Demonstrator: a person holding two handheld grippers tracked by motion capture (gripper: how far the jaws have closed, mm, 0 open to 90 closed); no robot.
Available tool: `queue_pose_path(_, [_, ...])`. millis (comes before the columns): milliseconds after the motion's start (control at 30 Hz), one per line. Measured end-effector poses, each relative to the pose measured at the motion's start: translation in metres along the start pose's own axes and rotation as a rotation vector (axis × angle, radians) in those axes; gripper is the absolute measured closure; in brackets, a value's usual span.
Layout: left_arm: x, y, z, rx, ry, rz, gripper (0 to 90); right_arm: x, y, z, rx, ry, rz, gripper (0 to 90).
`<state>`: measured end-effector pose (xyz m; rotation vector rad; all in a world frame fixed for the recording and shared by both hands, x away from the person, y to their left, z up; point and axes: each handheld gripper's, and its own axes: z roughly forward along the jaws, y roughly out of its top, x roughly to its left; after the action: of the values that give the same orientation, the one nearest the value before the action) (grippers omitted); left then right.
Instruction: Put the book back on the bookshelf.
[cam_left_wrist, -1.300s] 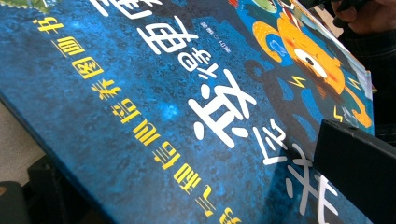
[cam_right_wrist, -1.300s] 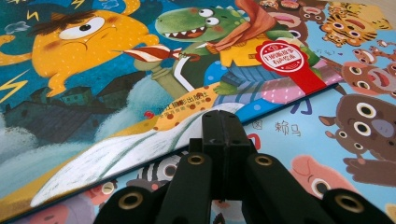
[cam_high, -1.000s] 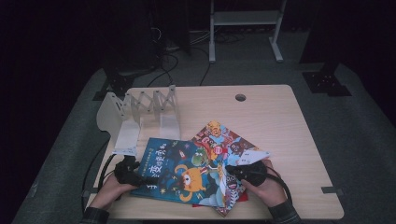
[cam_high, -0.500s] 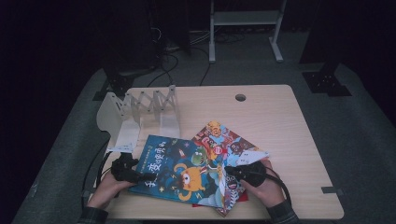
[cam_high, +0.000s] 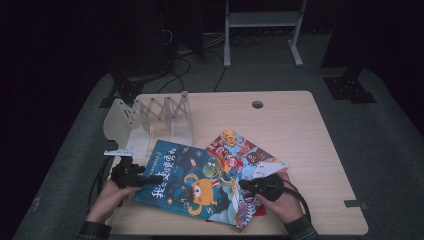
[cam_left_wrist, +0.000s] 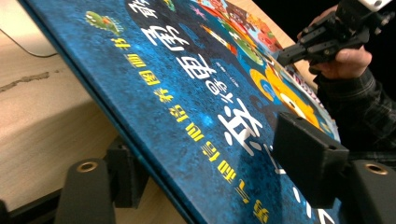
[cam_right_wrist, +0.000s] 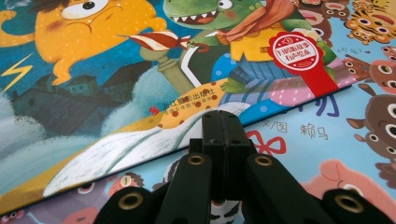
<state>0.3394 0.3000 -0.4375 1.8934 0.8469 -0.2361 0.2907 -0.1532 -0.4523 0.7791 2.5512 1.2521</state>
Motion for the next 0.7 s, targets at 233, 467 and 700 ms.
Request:
queue_pose_path(233, [-0.001, 0.013, -0.008, 0.025, -0.019, -0.035, 38.7, 0.002, 0.0, 0.001, -0.003, 0.016, -0.012, 89.8])
queue_pose_path(467, [-0.003, 0.025, -0.016, 0.025, -0.036, -0.072, 47.5, 0.003, 0.0, 0.001, -0.003, 0.038, -0.022, 89.8])
queue_pose_path(700, [-0.006, 0.037, -0.019, 0.058, -0.011, -0.082, 49.0, 0.007, 0.002, 0.003, -0.002, 0.056, -0.033, 89.8])
